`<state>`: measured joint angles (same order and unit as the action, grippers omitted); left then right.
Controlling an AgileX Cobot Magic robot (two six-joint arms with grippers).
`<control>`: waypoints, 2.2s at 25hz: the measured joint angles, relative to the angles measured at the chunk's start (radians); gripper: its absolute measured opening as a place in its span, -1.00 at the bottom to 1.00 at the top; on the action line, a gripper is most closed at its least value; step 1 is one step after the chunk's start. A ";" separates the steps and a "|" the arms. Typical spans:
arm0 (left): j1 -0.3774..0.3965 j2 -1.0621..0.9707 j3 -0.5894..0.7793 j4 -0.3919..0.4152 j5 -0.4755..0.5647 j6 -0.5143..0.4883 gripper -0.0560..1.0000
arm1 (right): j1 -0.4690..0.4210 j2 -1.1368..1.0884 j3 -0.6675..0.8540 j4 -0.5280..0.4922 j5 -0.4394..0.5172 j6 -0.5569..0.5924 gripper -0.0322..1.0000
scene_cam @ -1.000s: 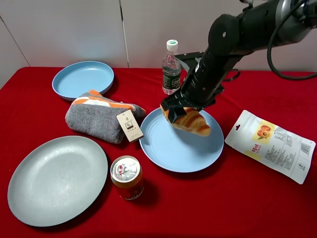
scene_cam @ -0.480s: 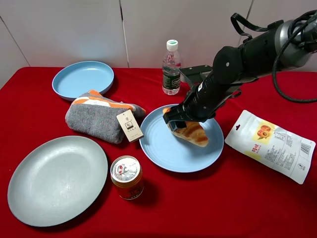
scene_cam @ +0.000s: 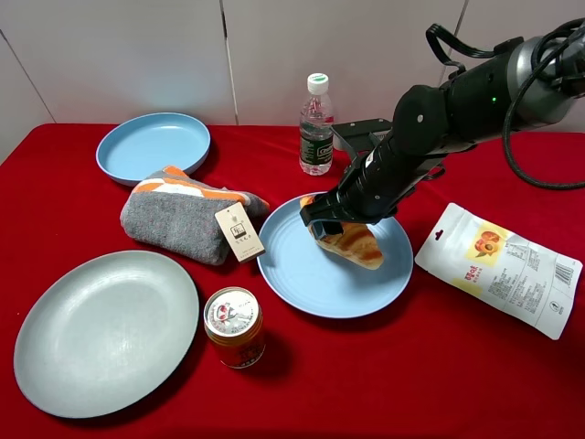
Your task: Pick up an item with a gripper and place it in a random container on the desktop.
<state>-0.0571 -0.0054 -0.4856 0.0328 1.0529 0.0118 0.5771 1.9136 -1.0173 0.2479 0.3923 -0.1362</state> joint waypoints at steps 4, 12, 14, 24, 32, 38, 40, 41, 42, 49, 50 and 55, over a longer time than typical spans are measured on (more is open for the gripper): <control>0.000 0.000 0.000 0.000 0.000 0.000 0.94 | 0.000 0.000 0.000 0.001 0.000 0.000 0.07; 0.000 0.000 0.000 0.000 0.000 0.000 0.94 | 0.000 0.061 0.000 0.038 0.034 0.004 0.40; 0.000 0.000 0.000 0.000 0.000 0.000 0.94 | 0.000 0.061 0.000 0.042 0.035 0.004 0.40; 0.000 0.000 0.000 0.000 0.000 0.000 0.94 | 0.000 0.058 0.000 0.045 0.032 -0.001 0.40; 0.000 0.000 0.000 0.000 0.000 0.000 0.94 | 0.000 -0.015 0.000 0.025 0.035 -0.004 0.40; 0.000 0.000 0.000 0.000 0.000 0.000 0.94 | 0.000 -0.098 0.000 -0.011 0.082 -0.004 0.40; 0.000 0.000 0.000 0.000 0.000 0.000 0.94 | 0.000 -0.134 0.000 -0.025 0.105 -0.004 0.40; 0.000 0.000 0.000 0.000 0.000 0.000 0.94 | 0.000 -0.154 0.000 -0.035 0.117 0.000 0.40; 0.000 0.000 0.000 0.000 0.000 0.000 0.94 | 0.000 -0.174 0.000 -0.045 0.135 0.005 0.40; 0.000 0.000 0.000 0.000 0.000 0.000 0.94 | 0.000 -0.316 0.000 -0.117 0.273 0.041 0.40; 0.000 0.000 0.000 0.000 0.000 0.000 0.94 | 0.000 -0.339 0.000 -0.122 0.297 0.042 0.40; 0.000 0.000 0.000 0.000 0.000 0.000 0.94 | 0.000 -0.456 0.000 -0.129 0.422 0.045 0.40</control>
<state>-0.0571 -0.0054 -0.4856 0.0328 1.0529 0.0118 0.5771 1.4577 -1.0173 0.1185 0.8140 -0.0917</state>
